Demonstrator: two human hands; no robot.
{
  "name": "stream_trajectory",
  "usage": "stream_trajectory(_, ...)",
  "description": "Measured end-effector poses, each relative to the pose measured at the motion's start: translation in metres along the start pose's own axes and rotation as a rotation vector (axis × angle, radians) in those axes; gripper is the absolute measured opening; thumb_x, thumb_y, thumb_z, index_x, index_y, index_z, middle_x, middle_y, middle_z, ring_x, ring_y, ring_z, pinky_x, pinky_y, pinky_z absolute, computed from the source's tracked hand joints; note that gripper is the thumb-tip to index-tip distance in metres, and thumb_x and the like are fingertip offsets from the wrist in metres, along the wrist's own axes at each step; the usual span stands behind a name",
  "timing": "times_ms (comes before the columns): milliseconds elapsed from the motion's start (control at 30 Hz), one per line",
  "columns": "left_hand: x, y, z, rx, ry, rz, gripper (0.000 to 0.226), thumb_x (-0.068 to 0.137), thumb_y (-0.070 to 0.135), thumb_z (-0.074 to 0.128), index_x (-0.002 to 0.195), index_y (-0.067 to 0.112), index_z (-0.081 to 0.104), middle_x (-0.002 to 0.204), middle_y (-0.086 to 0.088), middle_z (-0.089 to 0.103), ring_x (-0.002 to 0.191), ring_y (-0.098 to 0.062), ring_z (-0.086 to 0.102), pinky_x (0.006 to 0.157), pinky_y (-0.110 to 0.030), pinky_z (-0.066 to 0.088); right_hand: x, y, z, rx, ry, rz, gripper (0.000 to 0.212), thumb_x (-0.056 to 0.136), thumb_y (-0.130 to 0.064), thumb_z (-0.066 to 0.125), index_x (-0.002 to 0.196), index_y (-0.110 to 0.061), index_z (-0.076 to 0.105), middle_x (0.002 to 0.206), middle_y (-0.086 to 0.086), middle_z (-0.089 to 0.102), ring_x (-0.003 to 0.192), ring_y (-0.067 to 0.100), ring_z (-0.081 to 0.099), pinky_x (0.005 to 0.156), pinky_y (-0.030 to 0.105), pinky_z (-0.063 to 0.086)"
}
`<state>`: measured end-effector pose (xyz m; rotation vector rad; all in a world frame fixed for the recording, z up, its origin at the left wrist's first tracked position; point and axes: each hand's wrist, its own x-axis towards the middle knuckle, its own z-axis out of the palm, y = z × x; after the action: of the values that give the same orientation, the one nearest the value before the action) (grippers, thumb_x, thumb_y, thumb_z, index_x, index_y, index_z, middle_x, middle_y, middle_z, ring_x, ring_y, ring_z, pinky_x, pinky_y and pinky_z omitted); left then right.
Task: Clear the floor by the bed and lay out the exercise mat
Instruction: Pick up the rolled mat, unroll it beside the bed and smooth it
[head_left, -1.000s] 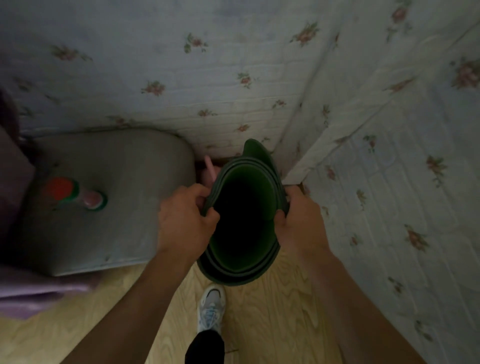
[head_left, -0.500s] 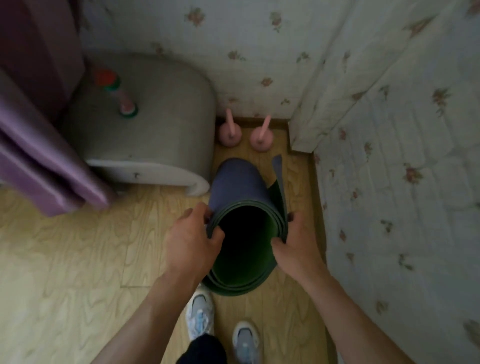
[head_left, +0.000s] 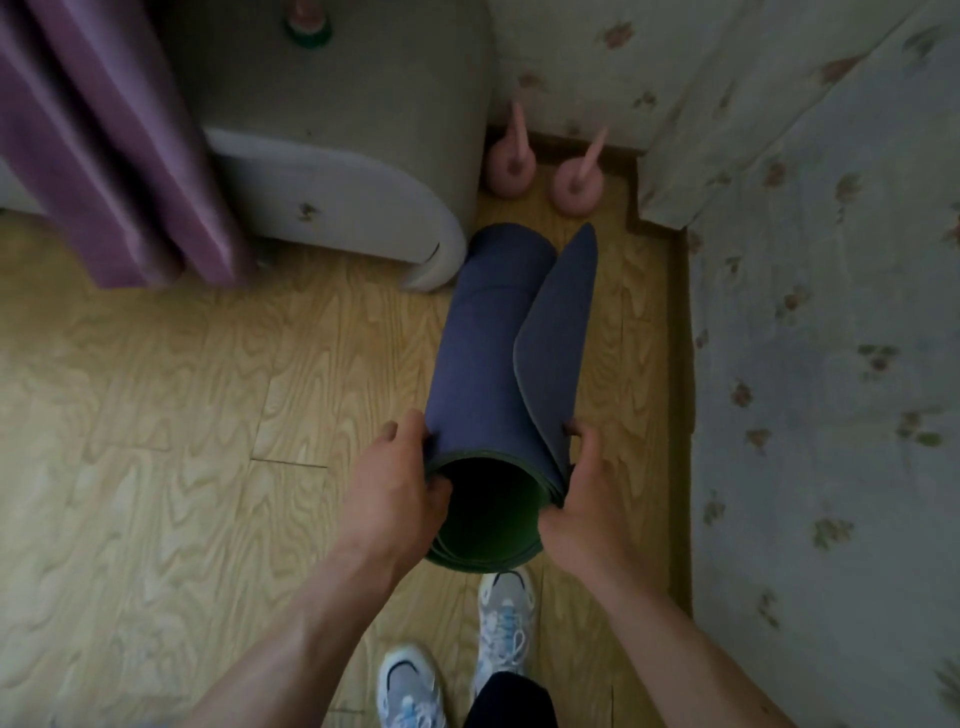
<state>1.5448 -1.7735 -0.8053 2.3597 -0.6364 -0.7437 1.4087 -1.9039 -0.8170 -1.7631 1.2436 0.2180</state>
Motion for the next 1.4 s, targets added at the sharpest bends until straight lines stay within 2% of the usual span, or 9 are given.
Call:
stream_trajectory(300,-0.043,-0.093,-0.035,-0.069,0.095,0.041,0.031,0.071,-0.005,0.060,0.082,0.020,0.045,0.082,0.004,0.049,0.070,-0.015,0.048,0.057,-0.027,0.035,-0.067,-0.003,0.122,0.190,0.032,-0.049,0.083,0.082,0.004,0.065,0.127,-0.055,0.026,0.121,0.002,0.060,0.102,0.019,0.067,0.083,0.043,0.059)
stream_trajectory(433,-0.065,-0.130,-0.058,-0.085,0.136,0.045,0.033,0.069,-0.009,0.057,0.082,0.019,0.046,0.083,0.007,0.048,0.071,-0.011,0.048,0.061,-0.028,0.040,-0.096,-0.010,0.174,0.283,-0.032,-0.043,0.088,0.083,0.005,0.066,0.131,-0.053,0.022,0.114,-0.009,0.061,0.097,0.008,0.068,0.073,0.016,0.055)
stream_trajectory(500,-0.075,-0.144,-0.068,-0.070,0.158,0.057,0.033,0.068,-0.010,0.056,0.082,0.018,0.046,0.082,0.007,0.047,0.069,-0.013,0.047,0.059,-0.029,0.040,-0.104,-0.012,0.199,0.310,-0.034,-0.062,0.090,0.082,0.006,0.067,0.127,-0.057,0.021,0.114,-0.006,0.063,0.098,0.012,0.067,0.068,0.013,0.051)
stream_trajectory(633,-0.098,-0.181,-0.089,-0.030,0.224,0.048,0.033,0.065,-0.011,0.058,0.083,0.015,0.048,0.081,0.003,0.048,0.067,-0.022,0.049,0.059,-0.042,0.044,-0.128,-0.021,0.248,0.294,-0.049,-0.092,0.106,0.078,0.008,0.066,0.119,-0.078,0.019,0.122,-0.003,0.063,0.109,0.021,0.066,0.083,0.030,0.058)
stream_trajectory(833,-0.134,-0.240,-0.116,-0.031,0.346,0.004,0.020,0.067,0.004,0.053,0.081,0.017,0.047,0.078,0.002,0.047,0.067,-0.023,0.048,0.058,-0.042,0.045,-0.146,-0.039,0.293,0.215,-0.087,-0.220,0.102,0.075,0.012,0.064,0.128,-0.065,0.023,0.134,0.005,0.057,0.124,0.024,0.059,0.099,0.043,0.053)
stream_trajectory(1033,-0.108,-0.286,-0.128,-0.059,0.459,-0.043,0.035,0.070,-0.004,0.058,0.083,0.025,0.043,0.083,-0.003,0.052,0.072,-0.026,0.050,0.064,-0.037,0.044,-0.104,-0.076,0.329,0.157,-0.153,-0.325,0.088,0.074,0.015,0.059,0.147,-0.026,0.031,0.137,0.012,0.053,0.124,0.029,0.057,0.101,0.042,0.050)
stream_trajectory(1200,-0.092,-0.320,-0.124,-0.070,0.439,-0.086,0.026,0.067,0.000,0.052,0.081,0.019,0.042,0.079,-0.004,0.051,0.072,-0.024,0.045,0.062,-0.034,0.033,-0.079,-0.095,0.355,0.044,-0.239,-0.321,0.082,0.075,0.014,0.056,0.143,-0.022,0.028,0.135,0.017,0.056,0.122,0.033,0.057,0.091,0.026,0.044)
stream_trajectory(1300,-0.101,-0.339,-0.118,-0.095,0.482,-0.177,0.032,0.068,-0.003,0.052,0.086,0.023,0.046,0.083,-0.003,0.054,0.075,-0.022,0.046,0.064,-0.028,0.027,-0.079,-0.093,0.362,-0.026,-0.290,-0.311,0.075,0.076,0.010,0.062,0.137,-0.019,0.029,0.130,0.015,0.061,0.118,0.032,0.060,0.095,0.031,0.048)
stream_trajectory(1400,-0.102,-0.362,-0.118,-0.110,0.582,-0.340,0.029,0.074,-0.005,0.051,0.094,0.014,0.058,0.093,-0.007,0.063,0.083,-0.030,0.057,0.070,-0.034,0.042,-0.077,-0.096,0.377,-0.062,-0.397,-0.313,0.073,0.078,0.002,0.069,0.133,-0.020,0.027,0.131,0.011,0.058,0.121,0.027,0.058,0.106,0.042,0.048)
